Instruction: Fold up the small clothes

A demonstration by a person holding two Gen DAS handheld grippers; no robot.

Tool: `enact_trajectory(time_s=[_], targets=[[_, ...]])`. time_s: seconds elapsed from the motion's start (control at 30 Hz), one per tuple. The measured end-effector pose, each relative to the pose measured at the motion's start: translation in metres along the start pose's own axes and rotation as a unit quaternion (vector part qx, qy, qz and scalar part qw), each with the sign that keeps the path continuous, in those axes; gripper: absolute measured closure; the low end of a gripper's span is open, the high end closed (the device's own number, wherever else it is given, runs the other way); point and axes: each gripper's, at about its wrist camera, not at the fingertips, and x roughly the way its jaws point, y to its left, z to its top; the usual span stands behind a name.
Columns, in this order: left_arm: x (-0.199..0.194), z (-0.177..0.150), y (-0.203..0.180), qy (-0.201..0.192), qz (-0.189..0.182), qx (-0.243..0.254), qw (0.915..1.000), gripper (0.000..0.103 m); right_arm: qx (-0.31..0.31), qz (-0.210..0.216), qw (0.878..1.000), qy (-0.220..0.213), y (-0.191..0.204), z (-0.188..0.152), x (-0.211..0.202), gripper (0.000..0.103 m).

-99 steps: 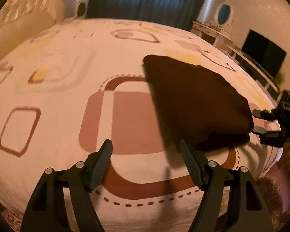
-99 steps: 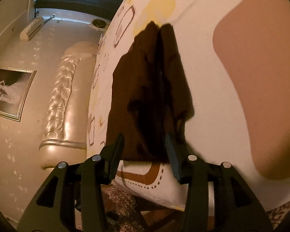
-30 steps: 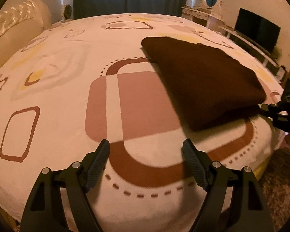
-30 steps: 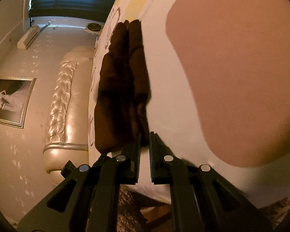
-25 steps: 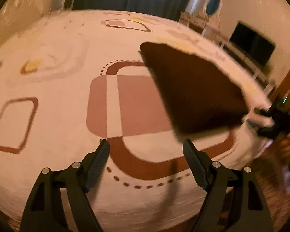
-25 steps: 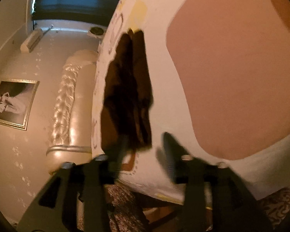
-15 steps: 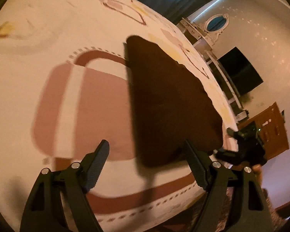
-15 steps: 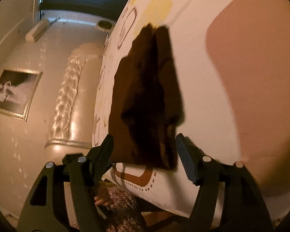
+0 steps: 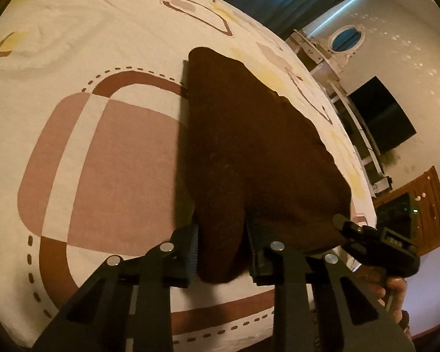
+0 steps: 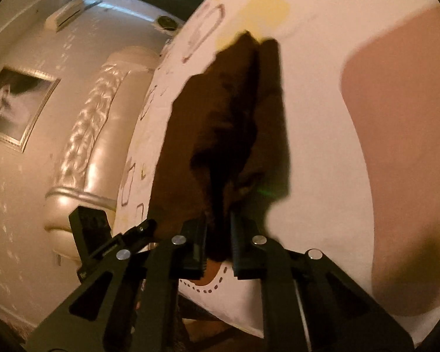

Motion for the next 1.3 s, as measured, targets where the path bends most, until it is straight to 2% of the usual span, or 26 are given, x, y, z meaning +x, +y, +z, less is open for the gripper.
enact_trajectory(time_s=[0.17,0.23,0.33,0.43,0.5,0.53,0.57,0.6,0.8,0.97,1.07,1.1,1.17,1.3], targets=[[0.004,-0.002,0.005,-0.001,0.003,-0.005,1.0,0.077,0.011,-0.009,1.0,0.009,-0.019,-0.007,0.008,0.092],[0.004,-0.003,0.008,-0.002,0.0,-0.006,1.0,0.077,0.029,0.012,0.999,0.005,-0.03,-0.009,0.009,0.092],[0.001,-0.003,0.007,-0.005,-0.008,0.01,0.9999,0.074,0.028,0.021,0.999,0.008,-0.03,-0.009,0.007,0.091],[-0.006,-0.001,0.011,-0.008,-0.03,0.025,0.9992,0.067,0.035,0.03,0.999,0.027,-0.031,-0.007,0.001,0.083],[-0.015,0.002,0.017,-0.016,-0.034,0.032,0.9988,0.061,0.031,0.03,0.999,0.023,-0.032,-0.002,-0.01,0.068],[-0.02,0.005,0.022,-0.022,-0.033,0.036,0.9985,0.053,0.028,0.029,0.999,0.014,-0.032,0.002,-0.017,0.063],[-0.023,0.011,0.027,-0.029,-0.033,0.038,0.9983,0.048,0.028,0.027,0.999,-0.002,-0.034,0.009,-0.026,0.051],[-0.023,0.02,0.032,-0.03,-0.033,0.037,0.9983,0.047,0.032,0.029,0.999,-0.008,-0.037,0.016,-0.03,0.046],[0.012,0.076,0.047,-0.006,-0.049,0.004,0.9987,0.046,0.059,0.029,0.997,-0.045,-0.052,0.08,-0.012,0.046],[0.049,0.116,0.048,0.011,-0.067,-0.022,0.9975,0.043,0.046,0.016,0.998,-0.043,-0.052,0.122,0.029,0.046],[0.064,0.131,0.04,0.012,-0.061,-0.018,0.9979,0.043,0.028,0.018,0.999,-0.024,-0.045,0.137,0.054,0.049],[0.066,0.133,0.038,0.012,-0.059,-0.015,0.9981,0.044,0.019,0.015,1.0,-0.015,-0.041,0.14,0.062,0.06],[0.073,0.136,0.032,0.012,-0.034,-0.003,0.9993,0.084,0.005,0.002,1.0,0.005,-0.035,0.143,0.077,0.08],[0.073,0.137,0.031,0.0,-0.016,0.009,0.9998,0.088,-0.033,-0.016,0.999,-0.009,-0.026,0.143,0.082,0.083]])
